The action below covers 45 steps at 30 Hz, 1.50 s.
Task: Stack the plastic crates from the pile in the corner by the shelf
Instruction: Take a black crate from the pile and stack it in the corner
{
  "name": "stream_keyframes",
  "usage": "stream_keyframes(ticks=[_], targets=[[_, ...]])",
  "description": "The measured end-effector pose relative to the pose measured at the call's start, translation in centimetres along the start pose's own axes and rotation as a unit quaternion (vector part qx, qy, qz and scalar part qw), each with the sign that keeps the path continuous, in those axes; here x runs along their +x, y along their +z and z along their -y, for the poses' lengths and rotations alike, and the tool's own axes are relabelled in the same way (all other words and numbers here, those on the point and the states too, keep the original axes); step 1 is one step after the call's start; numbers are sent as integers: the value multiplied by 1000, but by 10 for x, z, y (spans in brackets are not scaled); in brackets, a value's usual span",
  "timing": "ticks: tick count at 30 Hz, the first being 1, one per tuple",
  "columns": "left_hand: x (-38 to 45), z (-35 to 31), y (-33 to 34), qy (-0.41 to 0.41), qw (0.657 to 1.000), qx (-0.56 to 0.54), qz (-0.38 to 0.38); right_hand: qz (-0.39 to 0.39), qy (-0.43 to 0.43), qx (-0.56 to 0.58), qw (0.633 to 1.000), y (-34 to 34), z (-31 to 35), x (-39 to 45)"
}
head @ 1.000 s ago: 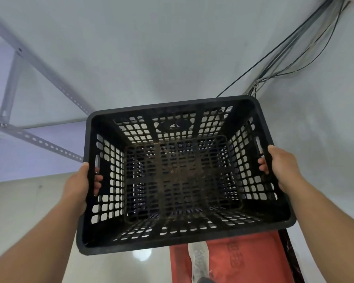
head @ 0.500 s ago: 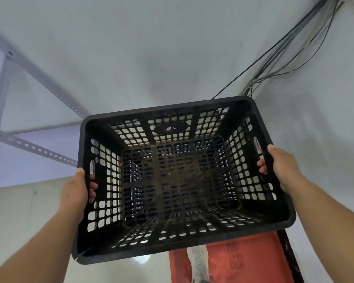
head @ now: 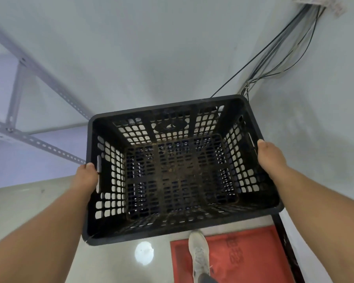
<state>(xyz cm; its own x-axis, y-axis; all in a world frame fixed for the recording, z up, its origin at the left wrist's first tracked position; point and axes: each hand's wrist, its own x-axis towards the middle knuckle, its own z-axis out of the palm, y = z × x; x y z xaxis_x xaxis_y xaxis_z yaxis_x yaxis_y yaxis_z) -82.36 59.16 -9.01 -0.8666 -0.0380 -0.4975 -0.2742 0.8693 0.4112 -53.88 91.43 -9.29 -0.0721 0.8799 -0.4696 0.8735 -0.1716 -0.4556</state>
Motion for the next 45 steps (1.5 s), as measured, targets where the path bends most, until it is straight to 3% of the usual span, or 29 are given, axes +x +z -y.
stream_keyframes(ticks=[2, 5, 10, 18, 22, 25, 29, 35, 45], targets=[[-13, -4, -6, 15, 999, 33, -5, -30, -3, -54, 998, -4, 3, -15], [-47, -1, -15, 95, 995, -8, -11, -63, -42, -82, 994, -6, 0, -51], [-106, 43, -33, 162, 984, -54, 43, -66, -92, -50, 992, -6, -28, -134], [-203, 110, -83, 257, 960, -85, 67, -78, -114, 31, 990, -4, -87, -284], [-219, 133, -94, 251, 958, -80, 115, -89, -86, 85, 989, -7, -116, -336], [-234, 147, -95, 241, 952, -80, 169, -106, -18, 138, 985, -8, -142, -371], [-261, 166, -81, 275, 935, -12, 223, -136, 35, 174, 975, -17, -178, -420], [-309, 180, -57, 332, 885, 48, 324, -189, 152, 206, 948, -30, -247, -482], [-412, 226, -29, 426, 789, 146, 419, -260, 288, 262, 884, -33, -361, -594]])
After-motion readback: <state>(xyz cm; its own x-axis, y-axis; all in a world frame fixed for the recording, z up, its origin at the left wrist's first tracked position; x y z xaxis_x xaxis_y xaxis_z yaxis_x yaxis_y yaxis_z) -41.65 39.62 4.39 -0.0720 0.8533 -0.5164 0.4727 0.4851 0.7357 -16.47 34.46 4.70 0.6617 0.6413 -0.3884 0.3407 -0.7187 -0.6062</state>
